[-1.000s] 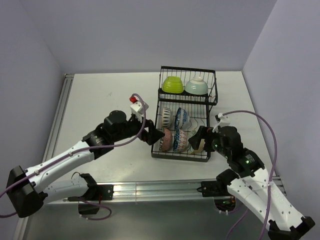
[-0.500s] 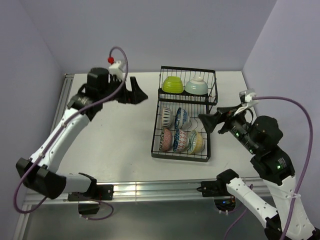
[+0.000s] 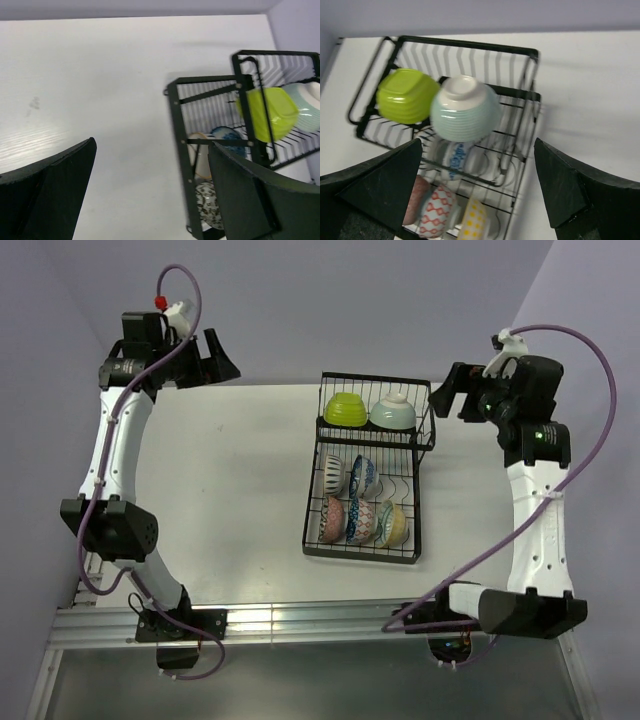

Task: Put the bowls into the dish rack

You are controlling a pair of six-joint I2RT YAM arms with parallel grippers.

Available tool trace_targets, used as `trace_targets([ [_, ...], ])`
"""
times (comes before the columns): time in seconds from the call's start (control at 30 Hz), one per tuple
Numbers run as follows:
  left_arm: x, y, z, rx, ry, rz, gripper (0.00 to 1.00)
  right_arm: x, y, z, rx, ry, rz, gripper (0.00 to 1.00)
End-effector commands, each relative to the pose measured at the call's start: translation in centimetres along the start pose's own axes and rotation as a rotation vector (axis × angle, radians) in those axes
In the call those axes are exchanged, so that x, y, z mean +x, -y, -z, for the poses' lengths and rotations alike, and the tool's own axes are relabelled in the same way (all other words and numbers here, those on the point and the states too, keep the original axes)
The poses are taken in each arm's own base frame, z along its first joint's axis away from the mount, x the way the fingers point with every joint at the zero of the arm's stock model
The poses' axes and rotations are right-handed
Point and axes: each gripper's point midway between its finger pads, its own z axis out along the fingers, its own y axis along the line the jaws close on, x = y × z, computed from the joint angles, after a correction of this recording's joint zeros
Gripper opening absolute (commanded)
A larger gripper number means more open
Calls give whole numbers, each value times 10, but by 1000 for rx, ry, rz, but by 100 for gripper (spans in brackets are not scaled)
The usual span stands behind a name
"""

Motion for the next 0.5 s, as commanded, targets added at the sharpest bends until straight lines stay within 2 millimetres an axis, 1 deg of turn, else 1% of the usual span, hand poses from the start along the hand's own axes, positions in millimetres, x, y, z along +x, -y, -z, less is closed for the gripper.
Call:
trace_targets([
  [0.0, -5, -31, 16, -79, -7, -24, 99, -14, 20, 15, 6, 17, 48, 100],
  [0.03, -8, -41, 19, -105, 12, -33, 99, -9, 31, 11, 8, -4, 66, 100],
  [0.07, 3, -50, 15, -127, -11, -35, 99, -5, 41, 10, 24, -14, 54, 100],
  [0.1, 0, -62, 24, -161, 13, -51, 99, 4, 53, 7, 41, -41, 34, 100],
  [0.13, 2, -69, 26, -187, 14, -63, 99, 11, 72, 7, 67, -59, 29, 100],
  [0.17, 13, -77, 22, -201, -1, -68, 99, 17, 81, 7, 83, -78, 27, 100],
  [0.2, 14, -77, 26, -211, 6, -91, 99, 34, 90, 4, 91, -117, 8, 100],
  [0.23, 19, -81, 26, -223, 0, -95, 99, 43, 98, 4, 107, -137, 6, 100],
  [0.27, 28, -88, 23, -240, -13, -96, 99, 52, 104, 2, 118, -164, 29, 100],
  [0.3, 32, -90, 25, -245, -19, -109, 100, 71, 109, -3, 119, -206, 18, 100],
  [0.33, 36, -92, 24, -253, -26, -114, 99, 80, 112, -3, 121, -228, 24, 100],
  [0.37, 48, -100, 21, -272, -54, -107, 99, 88, 116, -4, 130, -247, 40, 100],
  [0.4, 54, -102, 21, -273, -65, -108, 99, 104, 120, -6, 132, -278, 31, 100],
  [0.43, 59, -103, 21, -273, -78, -108, 99, 110, 120, -4, 135, -284, 45, 100],
  [0.47, 72, -108, 19, -275, -107, -107, 99, 116, 121, -3, 139, -293, 48, 100],
])
